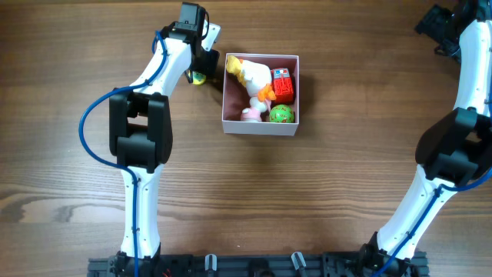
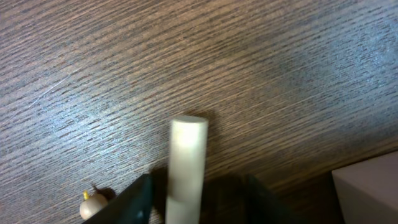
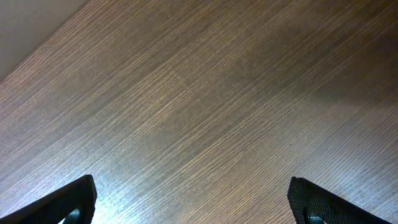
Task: Pack container
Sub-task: 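Lift the rattle drum with the left gripper toward the box, then lower the rattle into the box's left side and open the left gripper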
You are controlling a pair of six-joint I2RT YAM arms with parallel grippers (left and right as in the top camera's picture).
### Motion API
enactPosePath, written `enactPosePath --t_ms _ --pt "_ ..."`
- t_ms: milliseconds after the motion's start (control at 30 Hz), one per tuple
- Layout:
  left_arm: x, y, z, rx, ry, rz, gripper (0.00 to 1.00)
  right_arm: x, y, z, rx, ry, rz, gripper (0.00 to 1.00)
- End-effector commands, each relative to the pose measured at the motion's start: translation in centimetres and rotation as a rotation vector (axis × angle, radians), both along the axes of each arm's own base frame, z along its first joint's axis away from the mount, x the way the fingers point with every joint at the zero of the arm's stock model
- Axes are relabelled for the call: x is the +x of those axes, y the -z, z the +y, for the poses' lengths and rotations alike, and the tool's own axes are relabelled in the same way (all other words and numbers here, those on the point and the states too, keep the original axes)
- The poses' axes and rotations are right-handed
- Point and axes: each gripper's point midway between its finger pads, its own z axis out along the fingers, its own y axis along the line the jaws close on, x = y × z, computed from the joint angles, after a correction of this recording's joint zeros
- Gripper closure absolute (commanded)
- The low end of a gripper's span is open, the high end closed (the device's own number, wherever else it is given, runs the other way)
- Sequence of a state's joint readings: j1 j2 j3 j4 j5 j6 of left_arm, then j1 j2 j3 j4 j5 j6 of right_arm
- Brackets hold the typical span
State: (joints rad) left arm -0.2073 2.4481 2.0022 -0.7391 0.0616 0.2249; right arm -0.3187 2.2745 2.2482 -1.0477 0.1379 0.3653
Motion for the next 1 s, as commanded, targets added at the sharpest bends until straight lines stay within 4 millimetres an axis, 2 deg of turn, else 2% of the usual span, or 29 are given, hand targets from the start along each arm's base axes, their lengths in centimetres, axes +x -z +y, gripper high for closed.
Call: enactPosePath --t_ms 0,133,267,433,600,700,800,867,967 --pt "-0.4 1.9 0.2 -0.006 0.002 0.038 0.66 0.1 0.4 0.1 0.007 0.000 0.002 0.00" --pt "0.2 0.8 0.6 0.012 -0.008 0.006 0.85 0.1 0.4 0.1 0.007 0.000 0.002 0.00" --pt "1.0 -1.6 1.2 0.041 -0.027 -0.052 0.90 0.1 0.4 0.1 0.007 0.000 0.002 0.00" --pt "1.7 -6.4 1.5 0.024 -0.079 -0.140 0.96 0.1 0.4 0.1 0.007 0.000 0.002 0.00" --pt "1.4 -13.3 0.6 -0.042 -0.120 -0.240 0.96 0.1 0.4 0.1 0.007 0.000 0.002 0.00" --pt "-0.5 -17.4 -1.4 -0.104 -0.074 -0.262 0.96 0.1 0.4 0.1 0.007 0.000 0.002 0.00" --pt "-2.6 -19.8 -2.8 -0.152 -0.074 -0.242 0.96 0.1 0.4 0.1 0.007 0.000 0.002 0.00" --pt "-4.8 -20.7 -3.6 -0.172 -0.076 -0.195 0.96 0.1 0.4 0.1 0.007 0.000 0.002 0.00" --pt "-7.7 -20.9 -5.0 -0.218 -0.082 -0.098 0.96 0.1 0.4 0.1 0.007 0.000 0.002 0.00"
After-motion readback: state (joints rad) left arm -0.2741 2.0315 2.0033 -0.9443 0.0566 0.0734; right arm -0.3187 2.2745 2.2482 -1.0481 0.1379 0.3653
